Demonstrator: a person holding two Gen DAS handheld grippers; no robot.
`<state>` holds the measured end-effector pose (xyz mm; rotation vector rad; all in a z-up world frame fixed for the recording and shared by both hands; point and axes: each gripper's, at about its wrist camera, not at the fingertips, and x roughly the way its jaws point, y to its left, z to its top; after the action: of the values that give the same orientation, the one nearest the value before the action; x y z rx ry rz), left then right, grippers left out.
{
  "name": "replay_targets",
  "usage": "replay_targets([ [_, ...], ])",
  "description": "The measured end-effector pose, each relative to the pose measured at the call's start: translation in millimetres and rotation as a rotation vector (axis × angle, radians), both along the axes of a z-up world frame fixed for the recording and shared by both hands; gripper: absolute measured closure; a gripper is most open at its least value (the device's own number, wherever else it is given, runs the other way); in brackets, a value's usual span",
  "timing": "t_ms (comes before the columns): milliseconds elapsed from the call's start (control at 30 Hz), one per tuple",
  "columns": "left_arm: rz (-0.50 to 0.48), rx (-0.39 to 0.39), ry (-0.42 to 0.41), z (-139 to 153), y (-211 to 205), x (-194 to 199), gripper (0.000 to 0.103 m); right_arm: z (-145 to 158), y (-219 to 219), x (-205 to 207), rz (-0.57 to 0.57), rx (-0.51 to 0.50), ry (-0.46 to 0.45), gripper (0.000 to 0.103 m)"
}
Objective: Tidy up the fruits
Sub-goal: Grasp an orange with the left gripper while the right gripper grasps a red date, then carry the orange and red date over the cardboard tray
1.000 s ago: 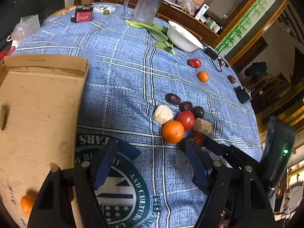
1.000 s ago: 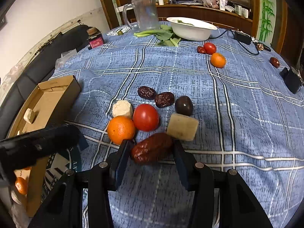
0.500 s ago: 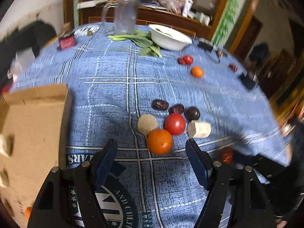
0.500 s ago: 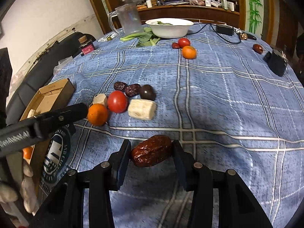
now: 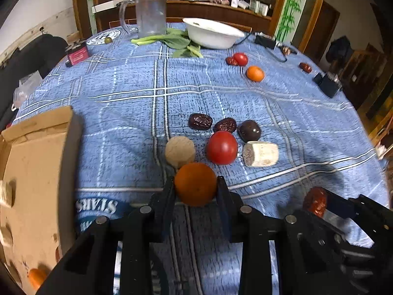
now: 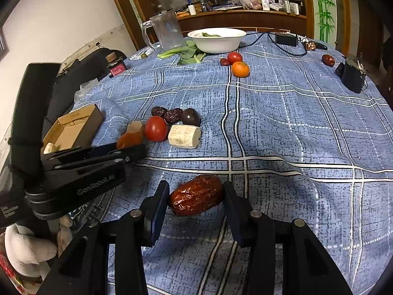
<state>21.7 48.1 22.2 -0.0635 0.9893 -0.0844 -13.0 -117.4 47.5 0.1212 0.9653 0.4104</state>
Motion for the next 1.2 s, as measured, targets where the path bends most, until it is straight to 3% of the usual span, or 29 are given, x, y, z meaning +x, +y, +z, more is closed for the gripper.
replay_targets([
  [233, 0.007, -0.068, -0.072, 44.2, 32.8, -43.6, 0.072, 28.3, 23.8, -16.1, 0.038, -0.006, -0.048, 0.055],
  [467, 0.118, -0.047, -0.129, 70.9, 105.8, -81.4, 0.072, 59.6, 78.8, -38.3, 0.132, 0.005, -0.098, 0.055],
  [633, 0.237, -0.061, -0.097, 60.0, 170.3, -93.7, 0.072, 71.0, 130.2, -49.0, 0.228, 0.011, -0.109, 0.055],
  [800, 0.305, -0.056, -0.062, 42.1, 207.9, -101.1, 0.072, 68.0, 184.9, -50.3, 0.320, 0.000, -0.105, 0.055],
  [1000, 0.326, -0.057, -0.033, 28.1, 224.1, -94.4, 0.072, 45.0, 239.4, -38.9, 0.406, -0.036, -0.076, 0.054],
  [1200, 0.325, -0.080, -0.014, 19.7, 229.4, -88.4, 0.072, 21.1, 261.0, -30.1, 0.441, -0.068, -0.046, 0.054],
])
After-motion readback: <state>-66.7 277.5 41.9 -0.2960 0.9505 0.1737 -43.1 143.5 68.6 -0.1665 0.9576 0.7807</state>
